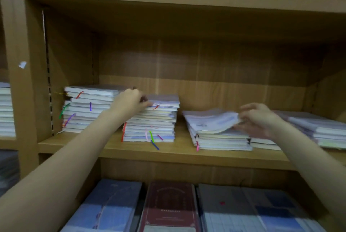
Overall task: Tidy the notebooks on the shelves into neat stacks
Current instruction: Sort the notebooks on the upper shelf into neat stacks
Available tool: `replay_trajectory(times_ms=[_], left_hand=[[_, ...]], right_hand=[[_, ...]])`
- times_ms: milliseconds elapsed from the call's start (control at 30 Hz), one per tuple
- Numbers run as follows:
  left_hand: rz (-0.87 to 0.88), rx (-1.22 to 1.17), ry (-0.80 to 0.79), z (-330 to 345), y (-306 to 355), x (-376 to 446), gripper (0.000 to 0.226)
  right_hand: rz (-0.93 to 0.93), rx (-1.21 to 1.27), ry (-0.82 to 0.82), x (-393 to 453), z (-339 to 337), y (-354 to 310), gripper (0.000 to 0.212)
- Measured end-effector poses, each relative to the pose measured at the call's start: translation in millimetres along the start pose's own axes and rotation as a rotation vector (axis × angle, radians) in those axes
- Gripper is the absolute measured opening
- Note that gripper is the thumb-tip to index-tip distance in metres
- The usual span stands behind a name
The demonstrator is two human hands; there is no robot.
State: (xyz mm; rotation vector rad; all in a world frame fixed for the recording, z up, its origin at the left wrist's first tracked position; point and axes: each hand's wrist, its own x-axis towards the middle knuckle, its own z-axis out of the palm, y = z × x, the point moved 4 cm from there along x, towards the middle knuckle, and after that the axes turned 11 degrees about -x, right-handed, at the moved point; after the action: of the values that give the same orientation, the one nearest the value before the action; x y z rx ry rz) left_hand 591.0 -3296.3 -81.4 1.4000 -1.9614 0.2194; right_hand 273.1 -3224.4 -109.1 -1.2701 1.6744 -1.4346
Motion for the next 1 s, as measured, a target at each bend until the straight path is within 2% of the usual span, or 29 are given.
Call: replay_trajectory(times_ms=[67, 133, 200, 333, 467, 567, 733, 833, 1000], left_hand=[[-0.027, -0.218, 0.038, -7.6, -4.0, -6.8, 0.03], [-0.087, -0.337, 0.13, -16.2, -11.8, -14.1, 0.027], [-0.146, -0.366, 0.211, -20.9, -22.2, -22.8, 0.025], [-0.256, -0.491, 0.346, -16.9, -42.3, -53.3, 0.026], [-0.36, -0.762, 0.253, 2.8, -60.6, -67.8, 0.029], [-0.422, -0.877, 0.229, 3.5, -63.6, -64.5, 0.032], [-0.44, -0.897, 0.233, 11.7, -63.9, -62.9, 0.032], [-0.511, -1.049, 0.276, 15.1, -67.7, -62.7, 0.032], [-0.567, -1.241, 0.313, 14.4, -60.8, -66.0, 0.036]], right_hand=[[-0.04, -0.456, 0.08, 6.8, -3.0, 9.9, 0.031], [-0.169, -0.884, 0.119, 2.0, 3.1, -2.2, 0.033], [-0.267, -1.01, 0.116, -5.6, 19.4, -17.8, 0.036], [-0.5, -0.871, -0.093, -17.3, 76.3, -38.1, 0.042], [-0.686, -0.842, -0.154, -14.9, 123.8, -53.1, 0.045], [-0.656, -0.805, -0.175, -4.9, 146.1, -52.8, 0.044], [-0.621, -0.696, -0.099, 5.6, 160.9, -48.7, 0.039], [-0.616, -0.599, -0.083, 8.0, 161.6, -48.6, 0.038], [-0.664, -0.584, -0.02, 7.6, 156.1, -51.5, 0.033]])
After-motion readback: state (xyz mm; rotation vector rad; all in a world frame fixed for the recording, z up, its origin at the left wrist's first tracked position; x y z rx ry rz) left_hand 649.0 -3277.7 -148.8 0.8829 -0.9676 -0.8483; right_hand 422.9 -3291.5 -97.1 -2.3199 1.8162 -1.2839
